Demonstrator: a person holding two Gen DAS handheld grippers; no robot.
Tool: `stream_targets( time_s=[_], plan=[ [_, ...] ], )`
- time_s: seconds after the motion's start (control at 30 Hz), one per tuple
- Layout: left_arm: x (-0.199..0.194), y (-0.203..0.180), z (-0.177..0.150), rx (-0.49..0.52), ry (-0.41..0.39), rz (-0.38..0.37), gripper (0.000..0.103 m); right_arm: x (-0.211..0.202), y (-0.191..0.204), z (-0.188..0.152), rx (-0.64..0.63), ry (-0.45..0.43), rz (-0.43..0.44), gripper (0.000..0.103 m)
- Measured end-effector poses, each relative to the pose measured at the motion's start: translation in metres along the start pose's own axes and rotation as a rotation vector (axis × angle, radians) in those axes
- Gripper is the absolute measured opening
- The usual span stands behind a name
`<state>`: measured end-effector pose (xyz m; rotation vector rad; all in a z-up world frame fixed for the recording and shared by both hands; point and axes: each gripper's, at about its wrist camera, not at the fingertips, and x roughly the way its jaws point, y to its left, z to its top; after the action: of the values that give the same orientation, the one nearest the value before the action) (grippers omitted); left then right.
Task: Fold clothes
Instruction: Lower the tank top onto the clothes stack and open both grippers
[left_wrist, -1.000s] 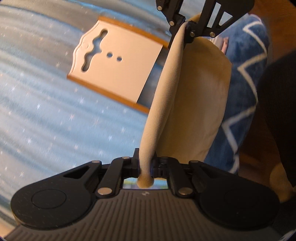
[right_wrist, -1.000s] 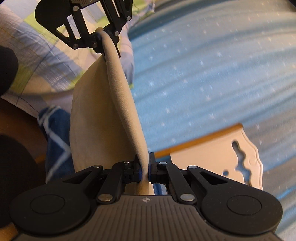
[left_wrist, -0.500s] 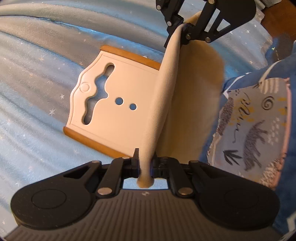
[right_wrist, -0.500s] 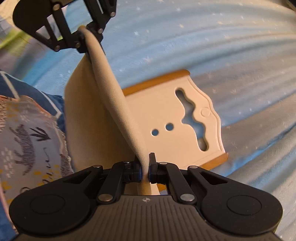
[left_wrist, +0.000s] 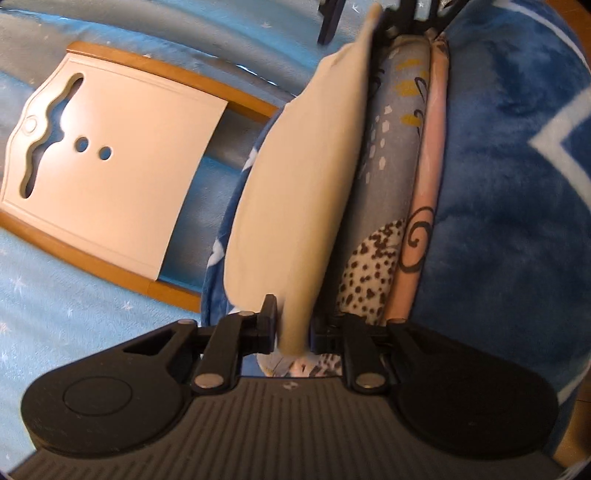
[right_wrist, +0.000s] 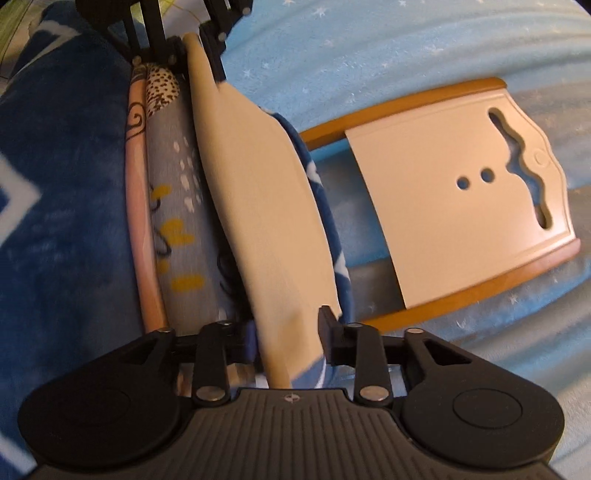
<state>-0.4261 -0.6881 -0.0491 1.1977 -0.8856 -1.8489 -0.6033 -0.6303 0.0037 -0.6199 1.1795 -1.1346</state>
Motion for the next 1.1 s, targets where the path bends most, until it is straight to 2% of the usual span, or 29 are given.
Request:
stream_targets(
  time_s=[0.17,0.3,0.33,0.43,0.57,0.67,0.77,1.03,1.1],
  plan=[
    [-0.018,-0.017,-0.005,0.042,-0.026,0.063,0.027,-0.014,0.005,-0.019,0.003,0.026,-0.011,0.031],
    [-0.022,-0.026,-0.003,0.079,-0.034,0.079,0.024,-0.014,0.008,-0.019,-0.01,0.035,-0.005,0.027],
    [-0.021,-0.027,-0.003,0.083,-0.031,0.075,0.021,-0.011,0.007,-0.018,-0.014,0.037,-0.002,0.023],
    [-0.018,-0.023,-0.003,0.084,-0.029,0.057,0.011,-0.001,0.005,-0.017,-0.013,0.059,0.023,0.0],
    [-0.021,-0.012,-0.004,0.082,-0.051,0.103,0.009,-0.011,-0.001,-0.011,0.024,0.052,0.004,0.0],
    [-0.019,-0.016,-0.012,0.088,-0.037,0.084,0.009,-0.027,0.0,-0.007,0.058,0.027,-0.002,0.0],
    [-0.015,-0.029,-0.019,0.116,-0.023,0.058,0.009,-0.021,0.019,-0.009,0.012,0.043,0.041,0.0],
    [-0.019,-0.032,-0.023,0.084,-0.016,0.074,0.011,-0.018,0.022,-0.016,0.016,0.064,0.039,0.0],
    [-0.02,-0.034,-0.025,0.085,-0.014,0.083,0.011,-0.018,0.022,-0.018,0.022,0.068,0.033,0.003]
  ],
)
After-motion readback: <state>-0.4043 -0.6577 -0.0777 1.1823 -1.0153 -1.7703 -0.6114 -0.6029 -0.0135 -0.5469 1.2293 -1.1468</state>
